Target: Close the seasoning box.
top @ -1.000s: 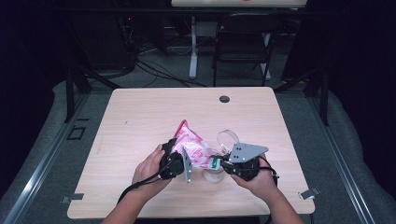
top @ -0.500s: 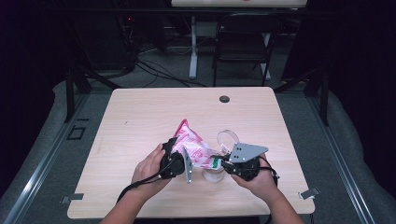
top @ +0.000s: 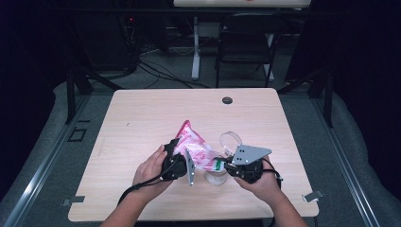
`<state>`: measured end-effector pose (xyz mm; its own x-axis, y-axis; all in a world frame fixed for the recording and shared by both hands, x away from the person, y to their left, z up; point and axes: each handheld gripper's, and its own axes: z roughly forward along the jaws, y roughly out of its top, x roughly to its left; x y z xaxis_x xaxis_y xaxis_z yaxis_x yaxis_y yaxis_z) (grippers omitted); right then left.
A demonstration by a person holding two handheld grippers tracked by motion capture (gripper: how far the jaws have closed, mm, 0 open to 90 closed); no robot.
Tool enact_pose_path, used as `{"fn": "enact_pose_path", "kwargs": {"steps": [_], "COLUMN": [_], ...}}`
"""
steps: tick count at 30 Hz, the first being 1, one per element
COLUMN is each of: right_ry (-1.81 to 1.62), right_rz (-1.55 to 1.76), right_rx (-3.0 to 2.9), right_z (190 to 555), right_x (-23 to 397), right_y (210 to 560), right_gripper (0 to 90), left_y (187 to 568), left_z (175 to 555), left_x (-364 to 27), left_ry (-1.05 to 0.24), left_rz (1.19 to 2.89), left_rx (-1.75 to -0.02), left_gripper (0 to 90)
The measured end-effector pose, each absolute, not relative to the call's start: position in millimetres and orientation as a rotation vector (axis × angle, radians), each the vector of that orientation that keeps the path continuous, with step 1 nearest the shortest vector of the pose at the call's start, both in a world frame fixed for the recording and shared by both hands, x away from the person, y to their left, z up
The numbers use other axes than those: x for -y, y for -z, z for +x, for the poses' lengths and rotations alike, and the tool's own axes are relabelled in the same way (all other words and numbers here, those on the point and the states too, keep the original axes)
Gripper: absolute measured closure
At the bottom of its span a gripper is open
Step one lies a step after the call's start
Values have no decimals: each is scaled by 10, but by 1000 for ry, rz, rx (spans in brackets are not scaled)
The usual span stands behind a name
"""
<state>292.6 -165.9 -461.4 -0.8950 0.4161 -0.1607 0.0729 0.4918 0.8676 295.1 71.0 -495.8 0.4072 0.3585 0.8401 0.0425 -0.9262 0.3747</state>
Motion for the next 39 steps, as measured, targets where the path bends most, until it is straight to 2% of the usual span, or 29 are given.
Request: {"fn": "enact_pose_path", "kwargs": {"steps": [39], "right_ry": [-1373], "right_rz": [406], "right_rx": [-2384], "right_z": [2919], "right_x": [1672], "right_y": [4602], "right_gripper": [900], "left_y": [4884], "left_z": [2918], "left_x": [-680], "left_ry": [-1629], "left_rz": [2369], "left_rx": [-275], "left_gripper": [585]}}
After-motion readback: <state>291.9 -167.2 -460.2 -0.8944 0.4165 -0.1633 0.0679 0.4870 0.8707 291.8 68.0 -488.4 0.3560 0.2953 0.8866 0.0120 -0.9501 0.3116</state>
